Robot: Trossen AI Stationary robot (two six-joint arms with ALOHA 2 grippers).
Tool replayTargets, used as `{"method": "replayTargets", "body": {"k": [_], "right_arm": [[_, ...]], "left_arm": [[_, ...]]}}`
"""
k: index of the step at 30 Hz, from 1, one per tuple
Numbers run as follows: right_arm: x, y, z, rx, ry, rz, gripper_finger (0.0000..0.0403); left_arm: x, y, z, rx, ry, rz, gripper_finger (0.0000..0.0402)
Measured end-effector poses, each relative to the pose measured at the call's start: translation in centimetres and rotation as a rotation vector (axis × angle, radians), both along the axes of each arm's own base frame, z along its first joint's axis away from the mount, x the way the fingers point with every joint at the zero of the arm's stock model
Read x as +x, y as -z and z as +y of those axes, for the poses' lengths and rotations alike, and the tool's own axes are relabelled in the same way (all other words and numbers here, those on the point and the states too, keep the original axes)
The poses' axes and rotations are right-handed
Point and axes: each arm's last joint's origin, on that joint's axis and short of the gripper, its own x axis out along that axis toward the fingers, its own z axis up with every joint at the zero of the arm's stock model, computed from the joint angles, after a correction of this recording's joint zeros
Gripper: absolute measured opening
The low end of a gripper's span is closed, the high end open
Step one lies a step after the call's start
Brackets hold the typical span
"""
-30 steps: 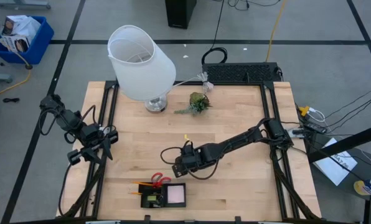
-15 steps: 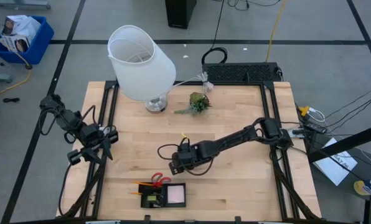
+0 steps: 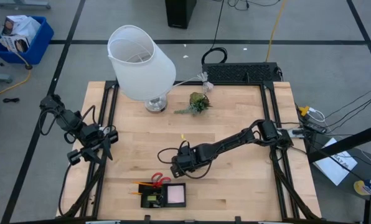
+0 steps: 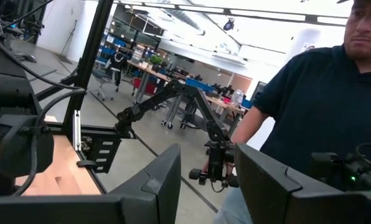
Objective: Pick and place office supplies into organizer
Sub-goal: Put the black clip into the mesh desk organizer
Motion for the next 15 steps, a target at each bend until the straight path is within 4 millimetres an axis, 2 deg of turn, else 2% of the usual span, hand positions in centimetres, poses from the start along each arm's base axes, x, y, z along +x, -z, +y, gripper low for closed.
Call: {"method": "replayTargets", "body": {"k": [6,15], "right_arm": [[0.25,0.08,-0.63,0.002,-0.035,-0.010,0.0237],[0.49,0.48,-0.86,-0.090,-0.098,-0.044,0.0204]], "left_arm": [[0.01,0.07,-0.01,0.005,0.000,0.005,0.0152],[0.02,0.18,-0.02,0.008,0.002,0.018,0.0152]]}}
